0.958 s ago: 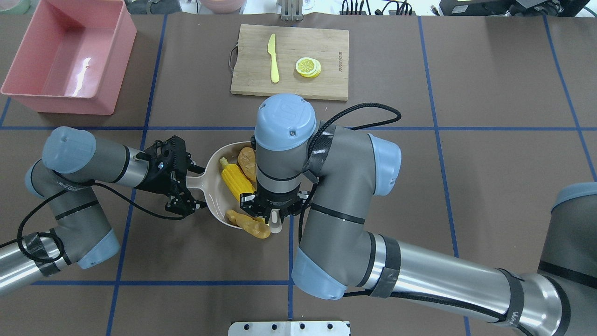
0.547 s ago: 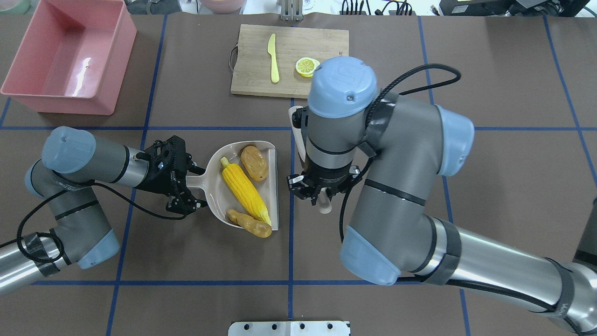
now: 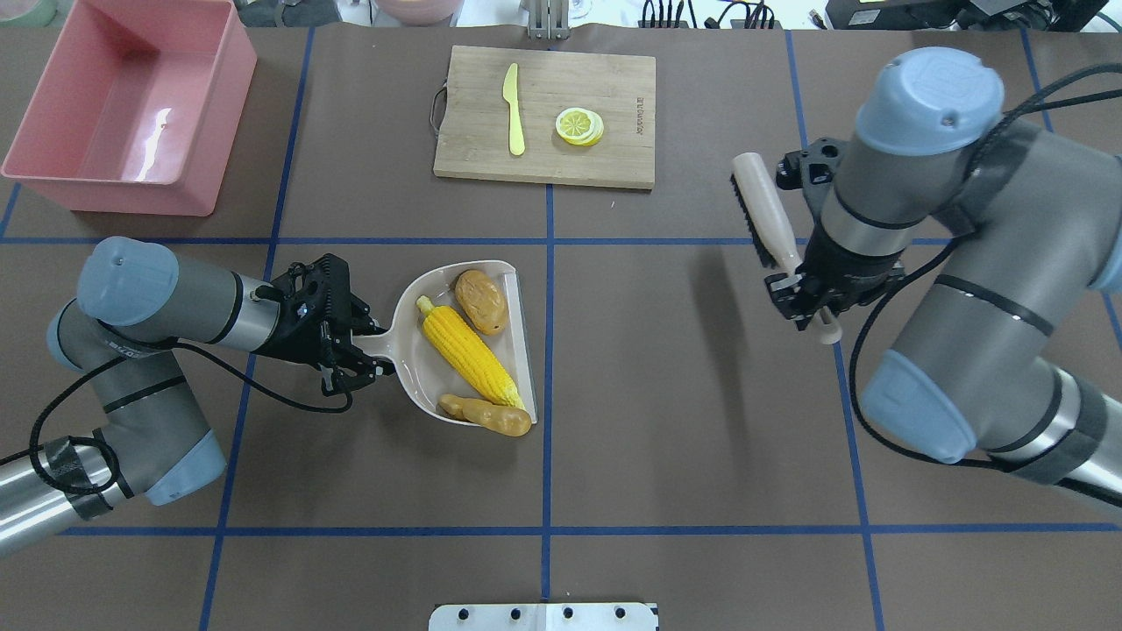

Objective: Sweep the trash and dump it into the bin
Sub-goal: 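Lift the dustpan with the left gripper while the right gripper withdraws the brush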

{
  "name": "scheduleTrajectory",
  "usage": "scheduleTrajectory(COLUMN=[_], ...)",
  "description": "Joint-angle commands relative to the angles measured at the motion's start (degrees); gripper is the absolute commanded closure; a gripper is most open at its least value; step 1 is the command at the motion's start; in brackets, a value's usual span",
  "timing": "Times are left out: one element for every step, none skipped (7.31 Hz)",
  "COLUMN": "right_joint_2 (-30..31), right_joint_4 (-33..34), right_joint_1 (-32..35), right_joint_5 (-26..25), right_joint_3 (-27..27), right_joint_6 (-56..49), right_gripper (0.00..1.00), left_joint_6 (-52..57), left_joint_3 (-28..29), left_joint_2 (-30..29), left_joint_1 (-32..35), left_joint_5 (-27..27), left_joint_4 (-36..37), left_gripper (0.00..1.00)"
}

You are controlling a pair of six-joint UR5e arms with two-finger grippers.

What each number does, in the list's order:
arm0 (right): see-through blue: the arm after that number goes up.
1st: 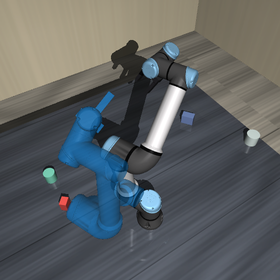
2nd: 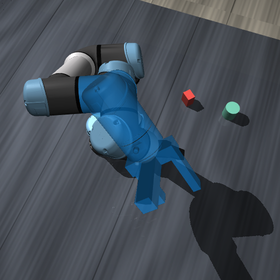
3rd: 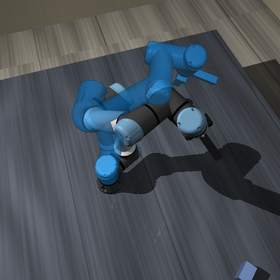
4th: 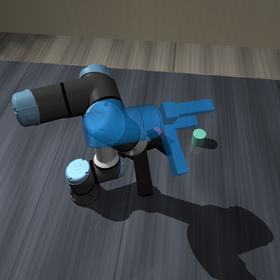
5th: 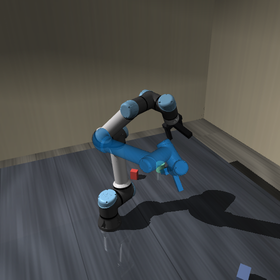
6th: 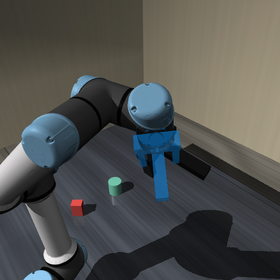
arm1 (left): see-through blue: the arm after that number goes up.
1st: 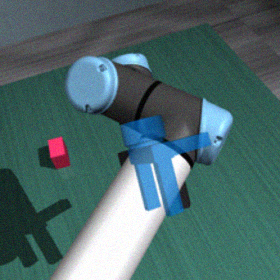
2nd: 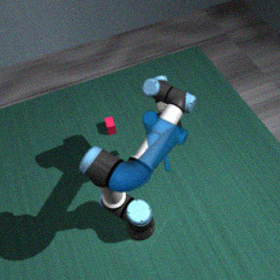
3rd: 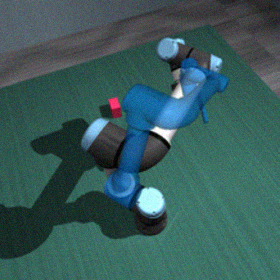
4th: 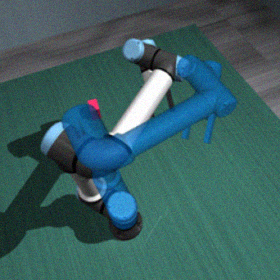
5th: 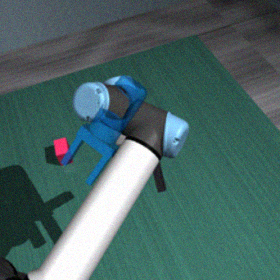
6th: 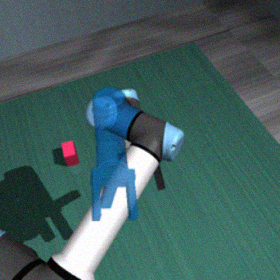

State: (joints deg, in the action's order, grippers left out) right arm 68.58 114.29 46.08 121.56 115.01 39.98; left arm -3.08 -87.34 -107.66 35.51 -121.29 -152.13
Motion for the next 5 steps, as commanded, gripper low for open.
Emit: scheduleTrajectory(right_joint_2=[9.6,15.5,19.2,21.7,24.7], right_joint_4=[-6.6,-13.7,-17.6,-18.2,-18.9], right_joint_1=[8.4,10.9,14.0,16.6,18.2], right_joint_5=[5.5,5.9,7.3,9.2,9.5], right_joint_3=[-4.1,-4.9,-5.1,-5.0,-3.8], right_joint_6=[-6.0,-7.1,-7.5,-9.4,-11.9], right_gripper=[1.00,1.00,1.00,1.00,1.00], left_joint_6=[0.1,0.1,0.1,0.1,0.1], left_joint_3=[0.0,0.0,-0.2,-0.5,-0.5], left_joint_2=[0.0,-0.1,-0.1,-0.1,-0.1], left_joint_1=[0.0,0.0,0.0,0.1,0.1], left_joint_5=[0.0,0.0,0.0,0.0,0.0], left_joint_4=[-0.2,-0.2,-0.1,0.0,0.1], left_gripper=[0.58,0.58,0.58,0.60,0.63])
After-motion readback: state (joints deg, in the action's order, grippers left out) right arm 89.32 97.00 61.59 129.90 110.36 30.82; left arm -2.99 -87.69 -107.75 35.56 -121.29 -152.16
